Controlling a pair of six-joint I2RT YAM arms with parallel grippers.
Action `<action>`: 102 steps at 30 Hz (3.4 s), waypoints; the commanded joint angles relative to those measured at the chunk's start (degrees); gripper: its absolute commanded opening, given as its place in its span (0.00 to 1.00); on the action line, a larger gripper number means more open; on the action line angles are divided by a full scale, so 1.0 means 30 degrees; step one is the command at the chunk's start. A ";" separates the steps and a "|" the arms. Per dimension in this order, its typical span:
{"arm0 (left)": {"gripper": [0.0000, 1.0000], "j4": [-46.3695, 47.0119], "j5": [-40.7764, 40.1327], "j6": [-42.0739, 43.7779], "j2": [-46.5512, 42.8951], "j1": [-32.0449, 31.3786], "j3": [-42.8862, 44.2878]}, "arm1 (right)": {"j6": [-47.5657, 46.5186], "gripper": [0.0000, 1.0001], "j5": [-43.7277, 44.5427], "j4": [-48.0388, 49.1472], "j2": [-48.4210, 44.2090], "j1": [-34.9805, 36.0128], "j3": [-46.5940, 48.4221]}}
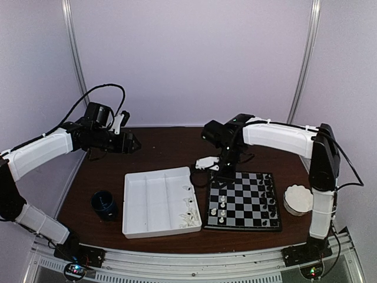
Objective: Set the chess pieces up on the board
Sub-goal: Place the pawn at e2, then pick up the queen from the storage box, then pass from the right arm to the left
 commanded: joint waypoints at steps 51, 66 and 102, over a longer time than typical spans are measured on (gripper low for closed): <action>0.74 0.0490 0.0296 -0.0068 -0.0228 0.0146 0.0651 | 0.2720 0.21 0.0879 -0.2404 0.9820 0.6260 1.0018; 0.74 0.3407 0.2128 0.0133 -0.1131 0.0146 -0.0792 | 0.3881 0.07 -0.3302 -0.0417 0.4139 0.4589 0.9200; 0.56 2.7587 0.1023 -0.3833 0.1744 -0.9493 -0.6272 | 1.2081 0.07 -1.4262 1.0898 -0.3934 -0.0698 0.4183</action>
